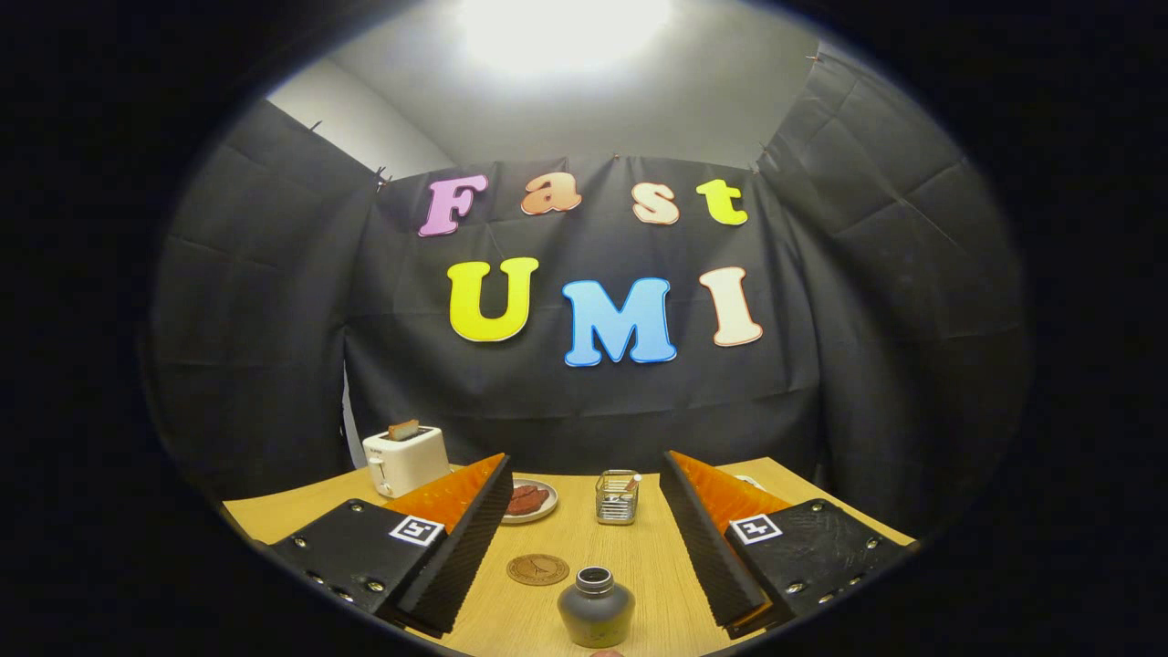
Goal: Take the bottle from table, then pour the juice into the cup, finally place the bottle on the coaster
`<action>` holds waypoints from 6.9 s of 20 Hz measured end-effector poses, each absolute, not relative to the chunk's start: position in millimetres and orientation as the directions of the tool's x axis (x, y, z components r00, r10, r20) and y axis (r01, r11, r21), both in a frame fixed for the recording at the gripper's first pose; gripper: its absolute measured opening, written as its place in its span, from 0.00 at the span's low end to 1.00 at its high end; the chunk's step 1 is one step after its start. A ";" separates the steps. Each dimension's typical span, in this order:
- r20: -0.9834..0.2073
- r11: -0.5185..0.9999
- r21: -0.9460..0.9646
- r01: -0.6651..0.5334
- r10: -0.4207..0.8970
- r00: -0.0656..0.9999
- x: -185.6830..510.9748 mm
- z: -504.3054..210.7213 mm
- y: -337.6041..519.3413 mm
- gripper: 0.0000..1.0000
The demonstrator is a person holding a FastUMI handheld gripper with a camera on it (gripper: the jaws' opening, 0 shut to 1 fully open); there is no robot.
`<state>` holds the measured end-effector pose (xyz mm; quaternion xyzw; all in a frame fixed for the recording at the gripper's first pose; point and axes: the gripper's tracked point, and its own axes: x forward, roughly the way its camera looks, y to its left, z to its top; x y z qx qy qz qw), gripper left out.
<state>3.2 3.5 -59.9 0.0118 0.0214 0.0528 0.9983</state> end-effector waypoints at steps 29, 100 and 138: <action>-0.437 0.977 0.036 -0.211 0.205 0.876 -14.9 -254.4 -2.6 0.99; -0.686 0.268 -0.709 -0.652 -0.047 0.726 4.3 -242.6 101.5 0.75; -0.626 -0.176 -0.700 -0.692 -0.316 0.713 16.4 -201.8 79.6 0.74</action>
